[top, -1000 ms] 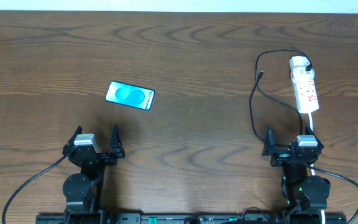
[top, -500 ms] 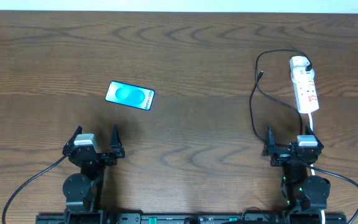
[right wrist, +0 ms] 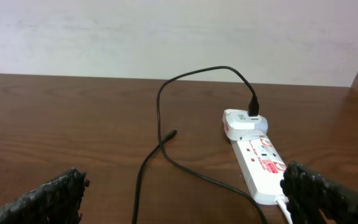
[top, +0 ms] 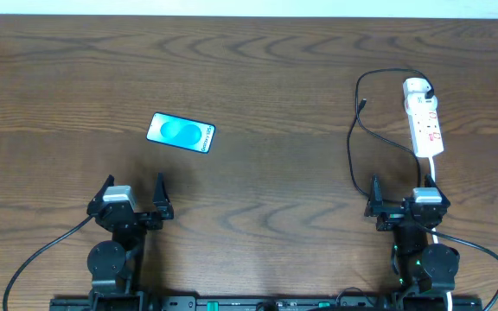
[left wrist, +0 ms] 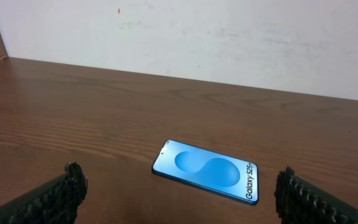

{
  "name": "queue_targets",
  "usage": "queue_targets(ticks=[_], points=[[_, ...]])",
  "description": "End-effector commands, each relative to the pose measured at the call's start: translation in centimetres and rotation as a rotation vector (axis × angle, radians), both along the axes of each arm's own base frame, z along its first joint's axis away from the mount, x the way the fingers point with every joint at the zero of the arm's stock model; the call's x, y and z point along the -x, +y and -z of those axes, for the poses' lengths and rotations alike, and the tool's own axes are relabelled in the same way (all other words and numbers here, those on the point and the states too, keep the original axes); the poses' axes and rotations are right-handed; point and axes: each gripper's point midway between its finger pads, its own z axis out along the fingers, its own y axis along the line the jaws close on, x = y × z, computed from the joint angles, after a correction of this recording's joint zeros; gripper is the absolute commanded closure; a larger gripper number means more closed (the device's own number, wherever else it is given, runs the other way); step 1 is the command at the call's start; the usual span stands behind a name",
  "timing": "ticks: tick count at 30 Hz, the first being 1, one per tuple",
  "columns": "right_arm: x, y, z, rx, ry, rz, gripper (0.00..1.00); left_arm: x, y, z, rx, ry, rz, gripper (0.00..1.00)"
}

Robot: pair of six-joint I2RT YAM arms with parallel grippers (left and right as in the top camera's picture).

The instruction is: Plug charger to phone and switch on socket

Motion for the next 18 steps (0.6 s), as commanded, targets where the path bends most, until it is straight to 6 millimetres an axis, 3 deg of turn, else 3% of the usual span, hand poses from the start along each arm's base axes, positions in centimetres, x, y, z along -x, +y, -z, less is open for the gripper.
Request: queue_targets(ticks=[1,18], points=[[0.04,0.58,0.03,0.014,-0.002,-0.029,0.01,0.09,-0.19,1.68,-0.01,0.055,0.015,0.02],[0.04,0.58,0.03,0.014,-0.002,-0.029,0.01,-0.02,0.05,0.96,0.003,0.025,-0.001,0.02]])
